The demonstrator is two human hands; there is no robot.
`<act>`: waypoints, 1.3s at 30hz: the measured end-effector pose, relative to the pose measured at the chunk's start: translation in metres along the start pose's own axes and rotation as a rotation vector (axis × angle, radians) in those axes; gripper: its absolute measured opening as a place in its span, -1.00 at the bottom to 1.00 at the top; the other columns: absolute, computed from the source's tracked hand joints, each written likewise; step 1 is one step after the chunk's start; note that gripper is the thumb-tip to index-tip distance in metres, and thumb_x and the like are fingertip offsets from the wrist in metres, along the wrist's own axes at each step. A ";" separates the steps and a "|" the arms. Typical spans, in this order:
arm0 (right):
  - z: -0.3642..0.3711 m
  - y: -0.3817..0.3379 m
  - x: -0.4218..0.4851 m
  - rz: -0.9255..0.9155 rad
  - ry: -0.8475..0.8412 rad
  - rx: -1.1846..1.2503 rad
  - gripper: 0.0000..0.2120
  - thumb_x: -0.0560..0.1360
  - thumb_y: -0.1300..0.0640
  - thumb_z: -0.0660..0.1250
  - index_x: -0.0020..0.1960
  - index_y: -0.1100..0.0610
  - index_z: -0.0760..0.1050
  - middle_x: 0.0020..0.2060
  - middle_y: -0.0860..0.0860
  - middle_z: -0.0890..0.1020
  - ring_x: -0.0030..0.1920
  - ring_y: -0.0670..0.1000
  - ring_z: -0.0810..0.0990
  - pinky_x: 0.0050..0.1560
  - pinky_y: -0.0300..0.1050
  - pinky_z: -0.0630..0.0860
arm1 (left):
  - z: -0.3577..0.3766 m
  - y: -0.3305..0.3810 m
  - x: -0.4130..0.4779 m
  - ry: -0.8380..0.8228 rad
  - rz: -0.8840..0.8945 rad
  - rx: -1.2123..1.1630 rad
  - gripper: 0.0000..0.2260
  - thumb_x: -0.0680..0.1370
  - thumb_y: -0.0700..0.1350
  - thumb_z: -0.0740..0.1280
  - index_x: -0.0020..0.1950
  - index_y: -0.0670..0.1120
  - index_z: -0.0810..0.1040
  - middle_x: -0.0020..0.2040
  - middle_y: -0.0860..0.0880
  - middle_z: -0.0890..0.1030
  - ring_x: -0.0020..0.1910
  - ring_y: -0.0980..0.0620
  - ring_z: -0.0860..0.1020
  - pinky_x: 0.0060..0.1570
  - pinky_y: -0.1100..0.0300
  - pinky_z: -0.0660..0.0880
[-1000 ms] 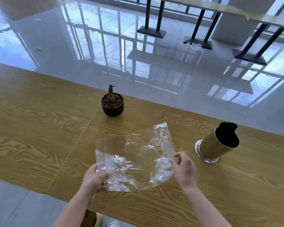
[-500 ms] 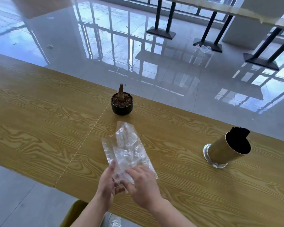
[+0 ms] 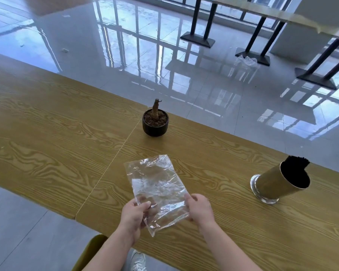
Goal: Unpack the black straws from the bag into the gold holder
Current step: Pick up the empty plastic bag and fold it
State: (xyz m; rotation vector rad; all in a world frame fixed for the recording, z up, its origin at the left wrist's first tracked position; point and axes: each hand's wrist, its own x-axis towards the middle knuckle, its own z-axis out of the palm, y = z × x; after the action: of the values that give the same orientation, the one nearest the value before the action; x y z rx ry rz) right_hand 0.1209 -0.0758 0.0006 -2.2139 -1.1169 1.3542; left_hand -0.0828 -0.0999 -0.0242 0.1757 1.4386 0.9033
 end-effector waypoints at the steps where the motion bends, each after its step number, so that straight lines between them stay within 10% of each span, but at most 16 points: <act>1: 0.000 -0.003 0.001 0.001 0.000 0.026 -0.73 0.55 -0.06 0.33 -0.16 0.12 0.62 -0.23 0.03 0.69 -0.18 0.05 0.65 0.01 0.21 0.64 | -0.001 0.001 -0.001 0.010 0.016 0.028 -0.81 0.57 -0.35 0.34 0.14 -0.15 0.56 -0.11 -0.20 0.75 -0.24 -0.14 0.73 -0.15 -0.04 0.67; 8: 0.001 -0.004 0.003 -0.201 0.039 -0.278 -0.78 0.42 -0.07 0.44 -0.26 0.06 0.61 -0.34 -0.07 0.67 -0.25 -0.06 0.61 -0.24 -0.09 0.49 | -0.015 0.004 -0.008 0.230 0.351 0.429 -0.93 0.50 -0.22 0.46 -0.07 -0.17 0.61 -0.23 -0.20 0.70 -0.31 -0.14 0.70 -0.24 -0.14 0.67; 14: 0.003 0.001 -0.014 -0.342 -0.133 -0.076 -0.82 0.44 -0.02 0.51 -0.25 0.05 0.62 -0.35 -0.02 0.70 -0.33 -0.08 0.61 -0.23 -0.04 0.58 | -0.034 -0.014 -0.040 0.370 0.513 0.280 -0.92 0.54 -0.20 0.45 -0.04 -0.02 0.62 -0.25 -0.03 0.73 -0.38 0.00 0.67 -0.44 0.25 0.55; 25: 0.082 0.006 -0.077 -0.464 -0.621 -0.009 -0.87 0.44 0.18 0.49 -0.23 0.11 0.56 -0.30 0.17 0.69 -0.43 -0.05 0.49 -0.44 -0.22 0.40 | -0.131 -0.089 -0.123 0.796 0.485 -0.064 -0.95 0.54 -0.19 0.46 -0.10 -0.05 0.67 -0.24 -0.13 0.73 -0.30 -0.10 0.65 -0.19 -0.02 0.66; 39: 0.218 0.068 -0.128 -0.369 -0.732 -0.300 -0.87 0.47 0.23 0.50 -0.17 0.09 0.56 -0.32 0.02 0.70 -0.41 -0.07 0.58 -0.41 -0.20 0.48 | -0.267 -0.198 -0.111 0.914 0.319 -0.300 -0.91 0.54 -0.22 0.45 -0.04 -0.24 0.62 -0.34 -0.10 0.66 -0.55 0.17 0.55 -0.55 0.30 0.48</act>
State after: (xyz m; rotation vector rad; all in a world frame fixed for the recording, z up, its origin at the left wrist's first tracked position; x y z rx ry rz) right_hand -0.0662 -0.2437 -0.0726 -1.5517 -1.9675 1.9728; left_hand -0.2236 -0.4098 -0.1075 -0.2845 2.1104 1.5656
